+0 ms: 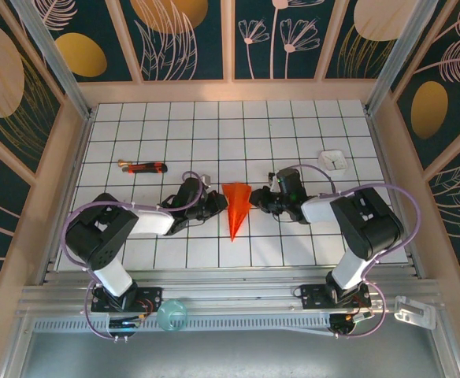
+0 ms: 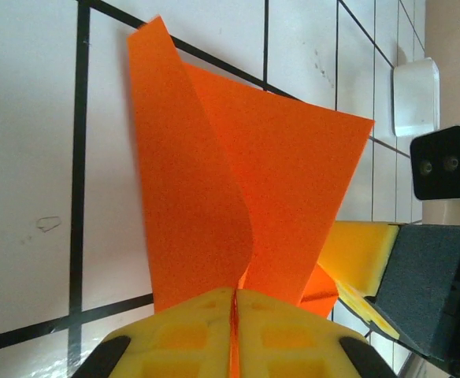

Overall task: Fold a paper plane with a square sheet of paper (pick it up from the middle)
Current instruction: Turn over a paper plane at the center of the table.

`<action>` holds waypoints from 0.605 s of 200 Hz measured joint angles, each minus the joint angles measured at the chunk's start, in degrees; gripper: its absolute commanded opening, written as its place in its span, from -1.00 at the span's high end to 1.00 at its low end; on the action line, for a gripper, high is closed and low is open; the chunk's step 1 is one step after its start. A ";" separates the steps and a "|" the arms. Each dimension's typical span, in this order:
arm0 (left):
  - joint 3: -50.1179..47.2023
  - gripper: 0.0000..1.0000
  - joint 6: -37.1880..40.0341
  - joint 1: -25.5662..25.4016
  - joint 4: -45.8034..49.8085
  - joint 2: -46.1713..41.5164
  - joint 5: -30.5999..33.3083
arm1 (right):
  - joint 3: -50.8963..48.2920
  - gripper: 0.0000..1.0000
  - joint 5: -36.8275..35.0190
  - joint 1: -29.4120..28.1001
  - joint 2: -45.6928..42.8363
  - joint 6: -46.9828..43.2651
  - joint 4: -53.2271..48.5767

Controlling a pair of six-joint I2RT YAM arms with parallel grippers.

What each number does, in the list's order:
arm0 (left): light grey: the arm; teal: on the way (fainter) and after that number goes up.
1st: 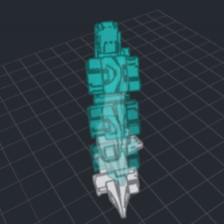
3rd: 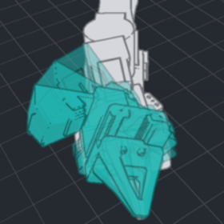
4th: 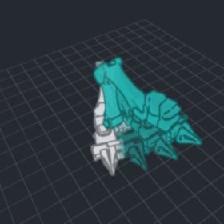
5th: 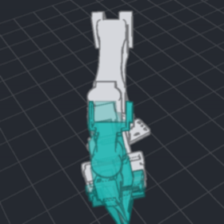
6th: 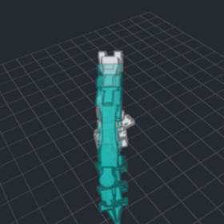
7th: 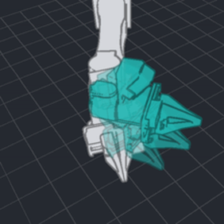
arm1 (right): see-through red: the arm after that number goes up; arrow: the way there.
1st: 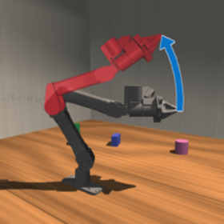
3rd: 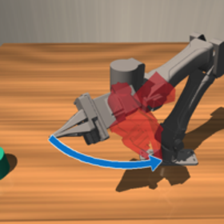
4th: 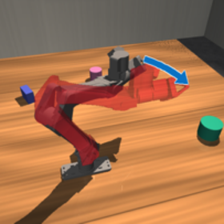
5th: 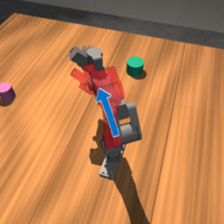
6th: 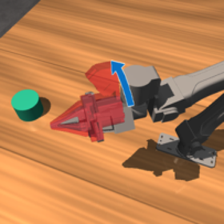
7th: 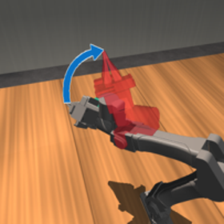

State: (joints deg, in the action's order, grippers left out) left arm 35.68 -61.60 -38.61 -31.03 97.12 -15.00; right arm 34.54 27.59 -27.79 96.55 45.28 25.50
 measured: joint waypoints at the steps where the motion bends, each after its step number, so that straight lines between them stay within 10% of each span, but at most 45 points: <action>1: 0.00 0.76 0.00 0.00 0.00 0.02 -0.04 | 0.02 0.69 0.04 0.00 0.04 0.00 0.00; 121: 0.63 0.48 1.40 0.07 3.69 -2.49 2.23 | 4.09 0.62 0.96 1.03 2.82 -3.08 -1.42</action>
State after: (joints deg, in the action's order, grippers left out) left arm 36.32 -60.20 -38.54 -27.33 94.63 -12.78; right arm 38.63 28.56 -26.76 99.37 42.19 24.08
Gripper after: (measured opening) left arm 0.268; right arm 0.189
